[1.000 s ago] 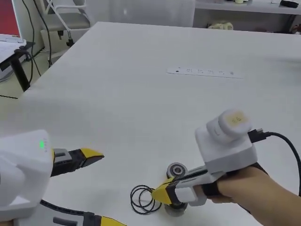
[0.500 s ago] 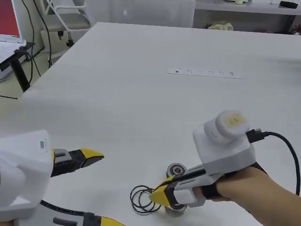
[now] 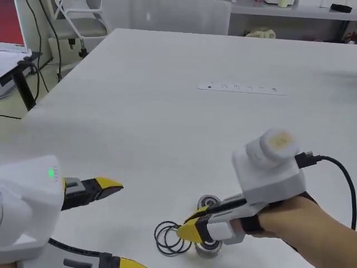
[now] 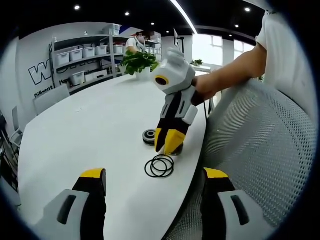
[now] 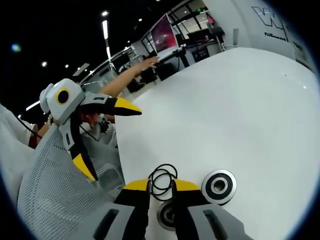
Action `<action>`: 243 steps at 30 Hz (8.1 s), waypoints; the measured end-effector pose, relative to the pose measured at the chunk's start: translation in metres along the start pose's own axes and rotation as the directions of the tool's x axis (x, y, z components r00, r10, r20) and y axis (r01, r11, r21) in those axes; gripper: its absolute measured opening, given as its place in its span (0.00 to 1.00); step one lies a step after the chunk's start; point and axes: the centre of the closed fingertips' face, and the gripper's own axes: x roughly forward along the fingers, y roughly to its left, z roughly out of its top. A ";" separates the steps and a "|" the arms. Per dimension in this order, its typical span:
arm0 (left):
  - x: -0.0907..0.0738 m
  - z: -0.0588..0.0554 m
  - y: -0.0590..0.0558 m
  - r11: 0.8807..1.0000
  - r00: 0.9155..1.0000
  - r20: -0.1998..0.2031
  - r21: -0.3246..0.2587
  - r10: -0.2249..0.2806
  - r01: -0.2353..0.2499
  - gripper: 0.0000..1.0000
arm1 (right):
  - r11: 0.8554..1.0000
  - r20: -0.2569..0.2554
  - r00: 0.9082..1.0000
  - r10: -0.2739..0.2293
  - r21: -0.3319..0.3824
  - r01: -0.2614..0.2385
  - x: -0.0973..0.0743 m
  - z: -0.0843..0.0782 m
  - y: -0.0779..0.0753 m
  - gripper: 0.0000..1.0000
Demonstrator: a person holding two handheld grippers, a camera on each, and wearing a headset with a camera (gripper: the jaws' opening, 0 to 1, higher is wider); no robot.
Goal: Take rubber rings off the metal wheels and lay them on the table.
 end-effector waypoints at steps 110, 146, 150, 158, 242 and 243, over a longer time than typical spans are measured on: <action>0.029 0.091 0.018 0.970 0.988 0.070 0.211 -0.137 0.120 0.67 | 0.950 -0.005 0.989 -0.151 -0.279 0.143 -0.049 -0.012 -0.057 0.31; 0.110 0.071 0.017 0.959 0.971 0.092 0.203 -0.220 0.198 0.45 | 0.949 0.002 0.985 -0.173 -0.266 0.168 -0.041 -0.018 -0.066 0.25; 0.120 0.059 0.017 0.955 0.974 0.054 0.217 -0.218 0.202 0.44 | 0.948 -0.001 0.985 -0.173 -0.271 0.166 -0.040 -0.018 -0.067 0.24; 0.134 0.046 0.009 0.955 0.972 0.030 0.195 -0.234 0.224 0.34 | 0.946 -0.009 0.985 -0.172 -0.282 0.162 -0.037 -0.020 -0.067 0.22; 0.135 0.035 0.006 0.968 0.972 0.070 0.124 -0.226 0.217 0.08 | 0.969 -0.028 0.975 -0.219 0.111 0.220 -0.041 -0.019 -0.082 0.00; 0.135 0.035 0.006 0.969 0.972 0.069 0.124 -0.225 0.216 0.08 | 0.970 -0.022 0.977 -0.212 0.121 0.213 -0.041 -0.019 -0.083 0.00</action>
